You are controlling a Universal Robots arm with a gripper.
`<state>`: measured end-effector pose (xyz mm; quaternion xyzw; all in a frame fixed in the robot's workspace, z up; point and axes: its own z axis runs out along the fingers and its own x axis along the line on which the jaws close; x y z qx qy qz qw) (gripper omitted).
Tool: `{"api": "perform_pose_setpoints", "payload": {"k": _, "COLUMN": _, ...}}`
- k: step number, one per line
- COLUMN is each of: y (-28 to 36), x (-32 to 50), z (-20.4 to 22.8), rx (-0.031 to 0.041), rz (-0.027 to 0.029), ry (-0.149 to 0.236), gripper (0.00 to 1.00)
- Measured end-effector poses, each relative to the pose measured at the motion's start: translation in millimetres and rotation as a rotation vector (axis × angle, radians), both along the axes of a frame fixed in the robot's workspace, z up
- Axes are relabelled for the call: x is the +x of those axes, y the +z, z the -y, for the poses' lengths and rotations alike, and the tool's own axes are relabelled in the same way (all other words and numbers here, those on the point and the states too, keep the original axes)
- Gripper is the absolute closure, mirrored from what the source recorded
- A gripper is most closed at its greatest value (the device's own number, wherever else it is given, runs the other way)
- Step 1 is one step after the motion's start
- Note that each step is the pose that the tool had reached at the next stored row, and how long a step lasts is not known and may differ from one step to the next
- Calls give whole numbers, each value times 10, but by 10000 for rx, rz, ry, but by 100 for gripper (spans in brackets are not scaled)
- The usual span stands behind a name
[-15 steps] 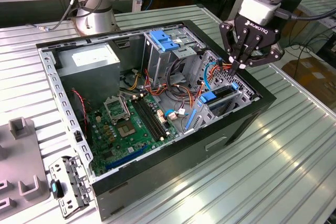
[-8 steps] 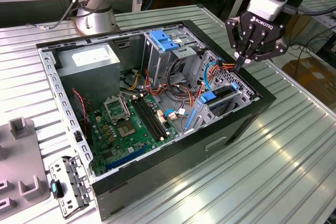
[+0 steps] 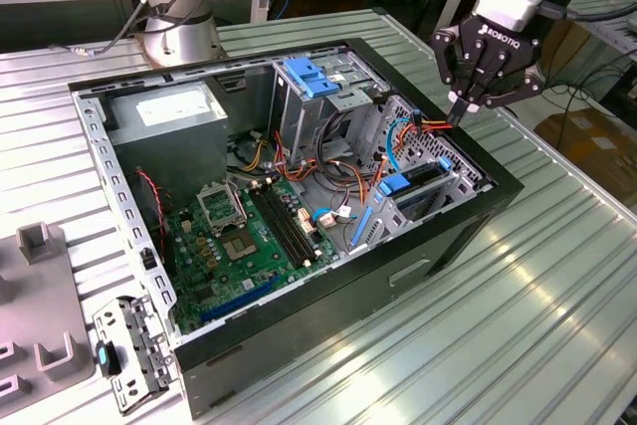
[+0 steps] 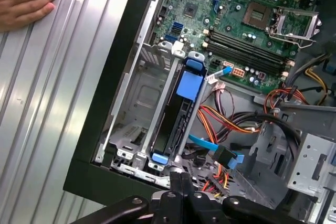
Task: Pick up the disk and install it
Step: 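Insert the first disk wire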
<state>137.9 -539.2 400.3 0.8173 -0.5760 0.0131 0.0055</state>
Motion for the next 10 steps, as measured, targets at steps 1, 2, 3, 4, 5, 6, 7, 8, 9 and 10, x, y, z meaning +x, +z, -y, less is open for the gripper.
{"api": "perform_pose_setpoints", "payload": {"k": 1, "y": -1, "x": 35, "z": -11, "rx": -7, "rz": 0, "ry": 25, "gripper": 89}}
{"api": "perform_pose_setpoints", "payload": {"k": 2, "y": 0, "x": 60, "z": -17, "rx": -9, "rz": 0, "ry": 89, "gripper": 89}}
{"api": "perform_pose_setpoints", "payload": {"k": 3, "y": 0, "x": 75, "z": -21, "rx": -10, "rz": 0, "ry": 173, "gripper": 89}}
{"api": "perform_pose_setpoints", "payload": {"k": 4, "y": 0, "x": 84, "z": -23, "rx": -9, "rz": 0, "ry": 223, "gripper": 89}}
{"api": "perform_pose_setpoints", "payload": {"k": 5, "y": -1, "x": 96, "z": -24, "rx": -8, "rz": 0, "ry": 301, "gripper": 89}}
{"api": "perform_pose_setpoints", "payload": {"k": 6, "y": 0, "x": 101, "z": -25, "rx": -8, "rz": 0, "ry": 475, "gripper": 89}}
{"api": "perform_pose_setpoints", "payload": {"k": 7, "y": -1, "x": 102, "z": -25, "rx": -8, "rz": 0, "ry": 738, "gripper": 89}}
{"api": "perform_pose_setpoints", "payload": {"k": 8, "y": 0, "x": 103, "z": -25, "rx": -8, "rz": 0, "ry": 936, "gripper": 89}}
{"api": "perform_pose_setpoints", "payload": {"k": 9, "y": -1, "x": 103, "z": -25, "rx": -8, "rz": 0, "ry": 1205, "gripper": 89}}
{"api": "perform_pose_setpoints", "payload": {"k": 10, "y": -1, "x": 104, "z": -25, "rx": -7, "rz": 1, "ry": 1401, "gripper": 89}}
